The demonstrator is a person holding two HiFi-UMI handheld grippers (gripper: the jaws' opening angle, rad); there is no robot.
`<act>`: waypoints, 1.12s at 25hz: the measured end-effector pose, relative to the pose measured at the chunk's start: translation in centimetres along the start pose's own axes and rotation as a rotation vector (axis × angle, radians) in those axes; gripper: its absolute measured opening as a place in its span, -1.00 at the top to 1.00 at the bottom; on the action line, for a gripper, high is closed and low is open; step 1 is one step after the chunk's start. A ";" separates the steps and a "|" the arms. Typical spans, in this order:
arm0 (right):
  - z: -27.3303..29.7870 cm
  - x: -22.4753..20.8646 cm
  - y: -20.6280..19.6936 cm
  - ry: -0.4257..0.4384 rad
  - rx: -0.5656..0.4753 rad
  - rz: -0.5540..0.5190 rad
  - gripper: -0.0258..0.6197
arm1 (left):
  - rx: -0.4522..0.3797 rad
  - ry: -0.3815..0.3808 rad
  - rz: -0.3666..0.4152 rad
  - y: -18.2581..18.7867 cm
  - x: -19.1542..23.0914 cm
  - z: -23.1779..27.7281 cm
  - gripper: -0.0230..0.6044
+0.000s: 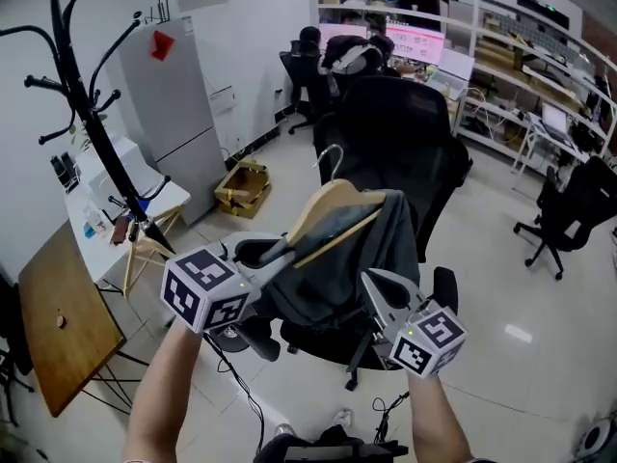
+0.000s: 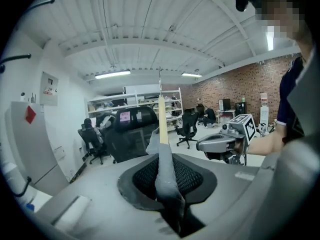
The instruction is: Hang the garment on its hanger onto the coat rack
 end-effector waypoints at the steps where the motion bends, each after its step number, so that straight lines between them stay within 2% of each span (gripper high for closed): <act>1: 0.4 1.0 0.2 0.023 -0.003 -0.009 0.92 | -0.011 0.010 -0.002 0.5 0.1 -1.5 0.69; 8: 2.9 9.7 0.8 0.123 -0.035 -0.064 0.92 | -0.073 0.083 -0.017 1.4 0.6 -12.7 0.69; 17: 4.8 23.6 -0.9 0.239 -0.050 -0.106 0.92 | -0.058 0.185 -0.013 -0.4 -0.3 -28.6 0.69; 23: 6.8 30.1 -1.9 0.328 -0.047 -0.123 0.92 | -0.037 0.247 0.005 -0.6 0.7 -35.7 0.69; 28: 8.2 33.1 -2.3 0.371 -0.041 -0.128 0.92 | 0.032 0.272 0.016 -1.2 2.3 -38.8 0.69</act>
Point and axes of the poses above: the fingertips, and each gripper's own axes: z forward along the fingers, x to its left, y out of its top, the point moved 5 cm from there along -z, backward along the fingers, and after that the axes turned 9 degrees about z, right-handed, at the moved point
